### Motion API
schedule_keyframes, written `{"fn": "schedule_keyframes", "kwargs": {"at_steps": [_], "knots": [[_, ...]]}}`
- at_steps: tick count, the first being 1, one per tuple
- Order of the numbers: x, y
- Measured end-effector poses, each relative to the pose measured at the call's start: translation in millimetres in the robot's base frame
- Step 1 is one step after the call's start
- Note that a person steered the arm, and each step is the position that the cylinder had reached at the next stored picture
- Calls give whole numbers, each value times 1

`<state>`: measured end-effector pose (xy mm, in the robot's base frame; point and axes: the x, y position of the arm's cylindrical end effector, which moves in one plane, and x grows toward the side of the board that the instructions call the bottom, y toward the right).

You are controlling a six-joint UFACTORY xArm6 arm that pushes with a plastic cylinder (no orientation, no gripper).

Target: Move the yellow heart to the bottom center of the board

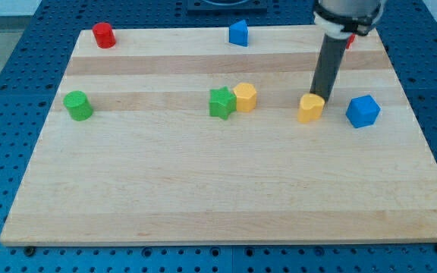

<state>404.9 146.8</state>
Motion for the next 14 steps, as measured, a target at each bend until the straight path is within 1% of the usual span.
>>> {"fn": "schedule_keyframes", "kwargs": {"at_steps": [1,2,3,4,8,9,10,11,12,13,14], "knots": [[33,-1],[54,-20],[55,-56],[69,-94],[167,-202],[160,-210],[123,-212],[108,-241],[125,-281],[151,-280],[165,-257]]}}
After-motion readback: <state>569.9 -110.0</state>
